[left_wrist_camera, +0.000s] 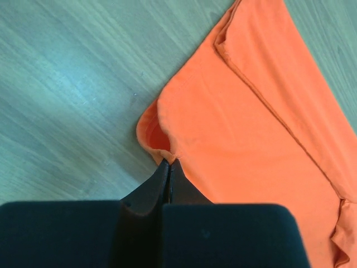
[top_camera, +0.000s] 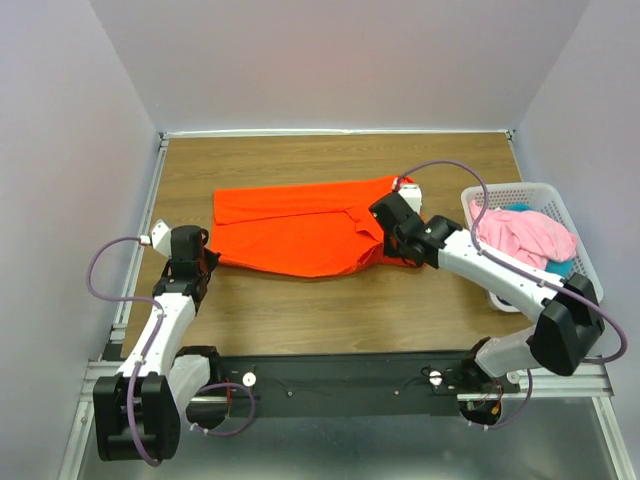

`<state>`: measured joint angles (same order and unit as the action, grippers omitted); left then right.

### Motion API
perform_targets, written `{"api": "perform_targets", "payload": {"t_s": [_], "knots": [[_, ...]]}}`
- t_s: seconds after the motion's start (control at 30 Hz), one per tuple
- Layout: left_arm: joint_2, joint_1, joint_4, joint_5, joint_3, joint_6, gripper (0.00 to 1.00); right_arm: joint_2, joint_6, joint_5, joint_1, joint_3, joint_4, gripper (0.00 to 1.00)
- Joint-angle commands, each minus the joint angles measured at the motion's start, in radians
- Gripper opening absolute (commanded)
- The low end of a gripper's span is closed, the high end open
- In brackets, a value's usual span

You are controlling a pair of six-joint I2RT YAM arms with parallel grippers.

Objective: Fold and stack the t-shirts
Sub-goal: Fold the tshirt

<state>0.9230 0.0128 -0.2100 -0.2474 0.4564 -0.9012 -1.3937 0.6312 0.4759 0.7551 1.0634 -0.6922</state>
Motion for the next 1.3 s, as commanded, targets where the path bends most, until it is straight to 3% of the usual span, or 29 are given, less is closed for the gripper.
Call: {"api": "perform_targets", "payload": {"t_s": [0.0, 0.37, 0.93, 1.27], "knots": [[0.052, -0.002, 0.020, 0.005, 0.063, 0.024, 0.00, -0.071, -0.063, 0.055, -0.060, 0.110, -0.004, 0.01], [0.203, -0.001, 0.021, -0.032, 0.177, 0.038, 0.00, -0.264, -0.182, 0.038, -0.160, 0.346, 0.002, 0.01], [0.375, 0.012, 0.032, -0.078, 0.307, 0.053, 0.00, -0.465, -0.304, -0.043, -0.270, 0.547, 0.019, 0.01], [0.569, 0.024, 0.084, -0.070, 0.380, 0.065, 0.00, -0.662, -0.390, -0.102, -0.319, 0.710, 0.034, 0.01]]}}
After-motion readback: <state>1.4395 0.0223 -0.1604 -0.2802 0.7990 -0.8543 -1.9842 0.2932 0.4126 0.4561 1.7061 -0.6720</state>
